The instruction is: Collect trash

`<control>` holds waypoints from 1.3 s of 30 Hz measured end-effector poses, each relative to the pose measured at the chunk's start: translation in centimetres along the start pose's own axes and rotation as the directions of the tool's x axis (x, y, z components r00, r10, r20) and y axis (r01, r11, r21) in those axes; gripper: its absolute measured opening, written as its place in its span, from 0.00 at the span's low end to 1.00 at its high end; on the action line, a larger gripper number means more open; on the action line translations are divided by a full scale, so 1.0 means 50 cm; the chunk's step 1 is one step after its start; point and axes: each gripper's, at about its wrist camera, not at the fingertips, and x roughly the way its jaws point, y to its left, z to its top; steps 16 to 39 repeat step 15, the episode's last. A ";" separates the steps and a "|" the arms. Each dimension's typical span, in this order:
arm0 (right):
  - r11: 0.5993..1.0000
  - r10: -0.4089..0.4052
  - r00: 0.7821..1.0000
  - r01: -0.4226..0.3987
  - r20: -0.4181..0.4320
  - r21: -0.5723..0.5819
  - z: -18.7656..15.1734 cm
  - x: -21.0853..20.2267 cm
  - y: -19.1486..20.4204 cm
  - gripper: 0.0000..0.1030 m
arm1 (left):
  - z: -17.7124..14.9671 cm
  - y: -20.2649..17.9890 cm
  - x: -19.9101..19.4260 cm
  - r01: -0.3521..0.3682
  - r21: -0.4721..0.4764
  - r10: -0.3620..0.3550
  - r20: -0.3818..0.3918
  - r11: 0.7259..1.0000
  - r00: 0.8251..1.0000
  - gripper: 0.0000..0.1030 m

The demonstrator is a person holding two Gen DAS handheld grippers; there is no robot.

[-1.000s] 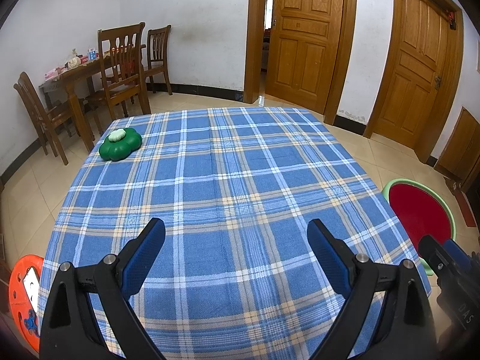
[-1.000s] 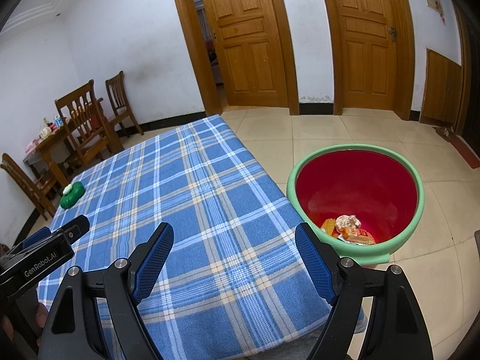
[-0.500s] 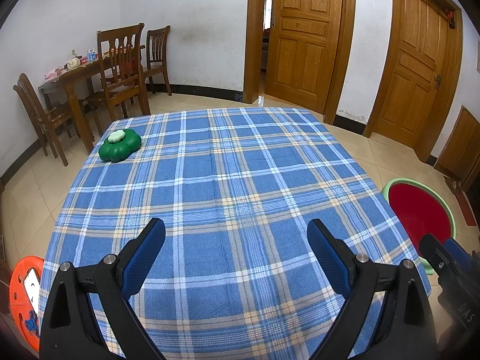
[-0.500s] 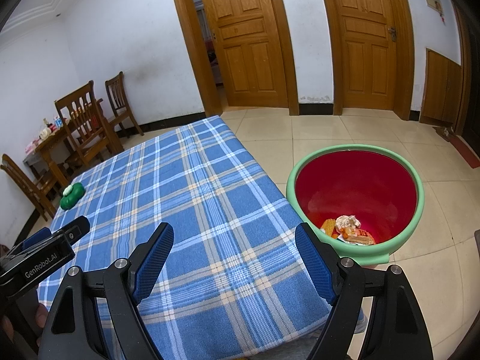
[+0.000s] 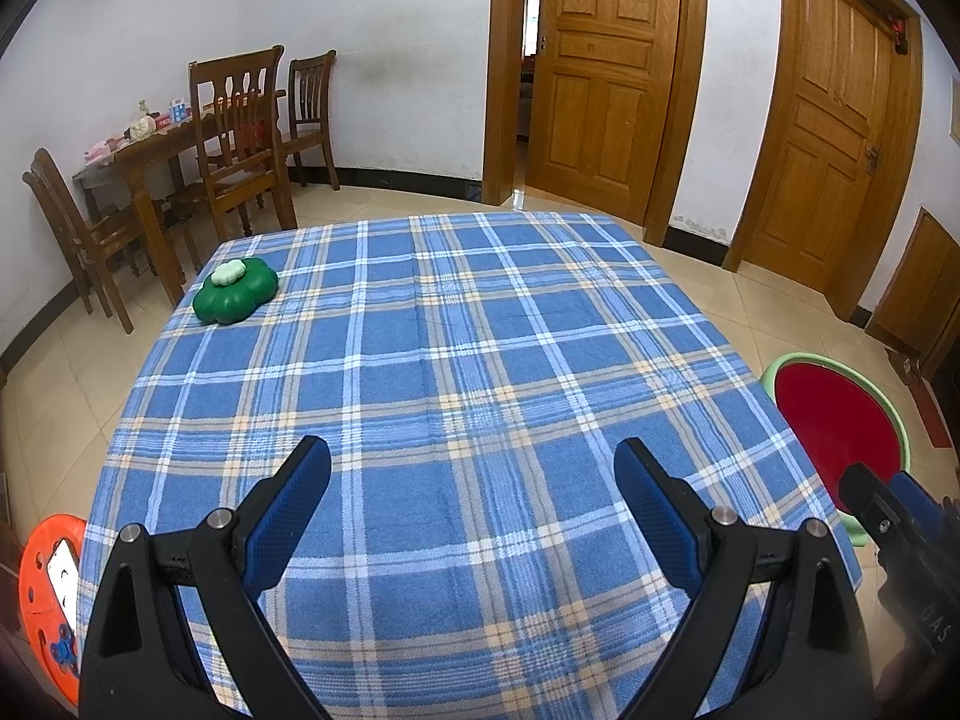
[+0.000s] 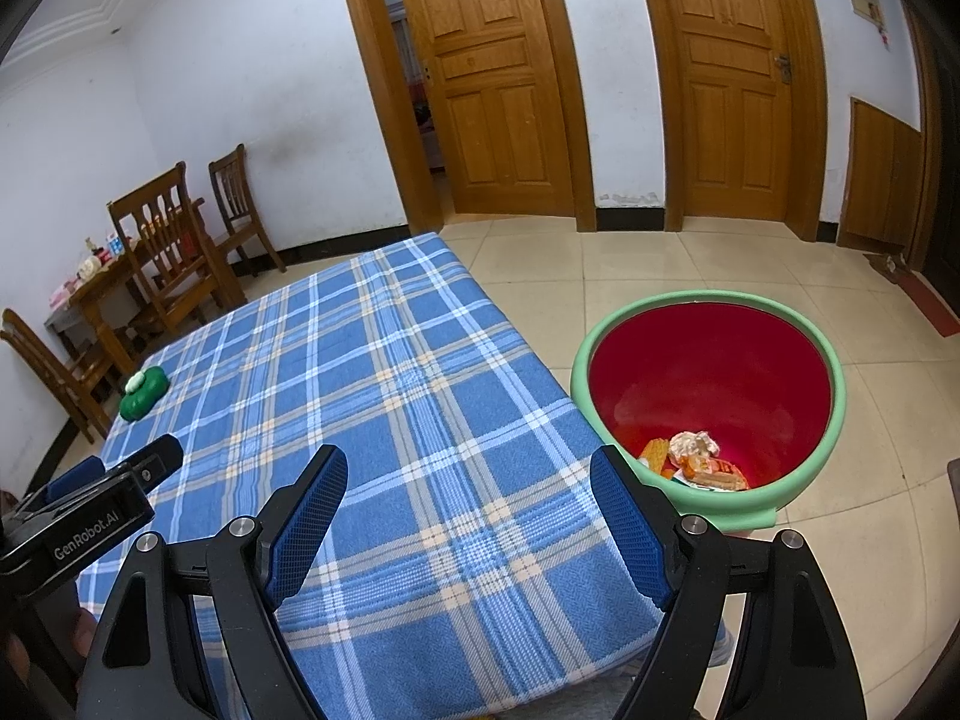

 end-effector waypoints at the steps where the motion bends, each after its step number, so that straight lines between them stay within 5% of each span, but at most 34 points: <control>1: 1.000 0.000 1.000 0.000 0.000 0.000 0.000 0.000 0.000 0.81 | 0.000 0.000 0.000 0.000 0.000 0.000 0.000 1.000 1.000 0.91; 39: 1.000 -0.001 1.000 0.001 -0.002 0.000 0.000 0.000 0.001 0.81 | -0.002 -0.002 0.002 0.000 0.000 0.000 -0.003 1.000 1.000 0.91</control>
